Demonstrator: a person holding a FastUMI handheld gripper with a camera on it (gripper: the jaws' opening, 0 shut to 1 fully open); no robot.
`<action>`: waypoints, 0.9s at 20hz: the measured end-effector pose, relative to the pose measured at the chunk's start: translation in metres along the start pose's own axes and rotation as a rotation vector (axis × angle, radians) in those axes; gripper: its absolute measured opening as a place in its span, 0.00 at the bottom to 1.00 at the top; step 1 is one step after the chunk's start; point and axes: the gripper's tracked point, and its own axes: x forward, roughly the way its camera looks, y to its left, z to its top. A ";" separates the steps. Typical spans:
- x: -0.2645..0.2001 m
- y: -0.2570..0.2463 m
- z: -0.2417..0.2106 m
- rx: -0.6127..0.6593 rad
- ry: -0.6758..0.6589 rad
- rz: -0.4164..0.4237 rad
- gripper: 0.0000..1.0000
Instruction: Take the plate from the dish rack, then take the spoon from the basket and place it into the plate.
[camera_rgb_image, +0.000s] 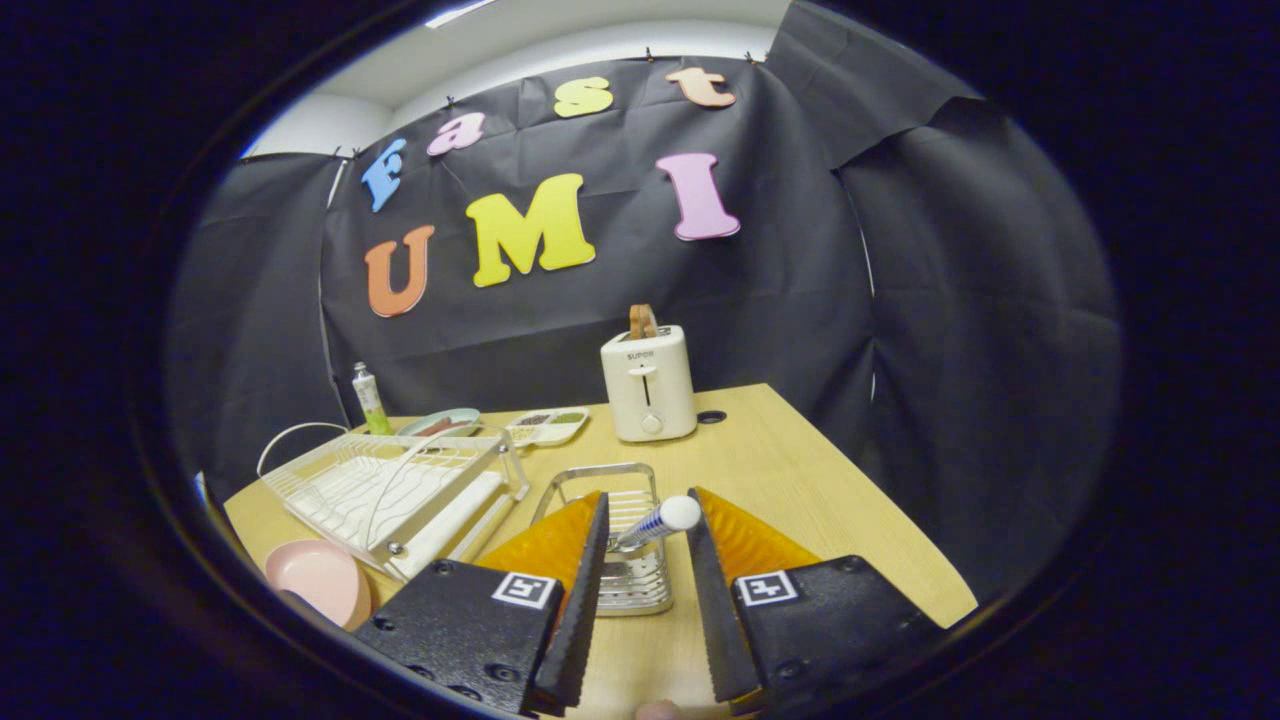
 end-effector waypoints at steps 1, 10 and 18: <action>0.001 0.000 0.002 0.004 -0.001 0.001 0.44; 0.000 0.018 0.015 0.072 0.078 0.062 0.13; -0.047 0.011 0.078 0.025 0.028 -0.001 0.09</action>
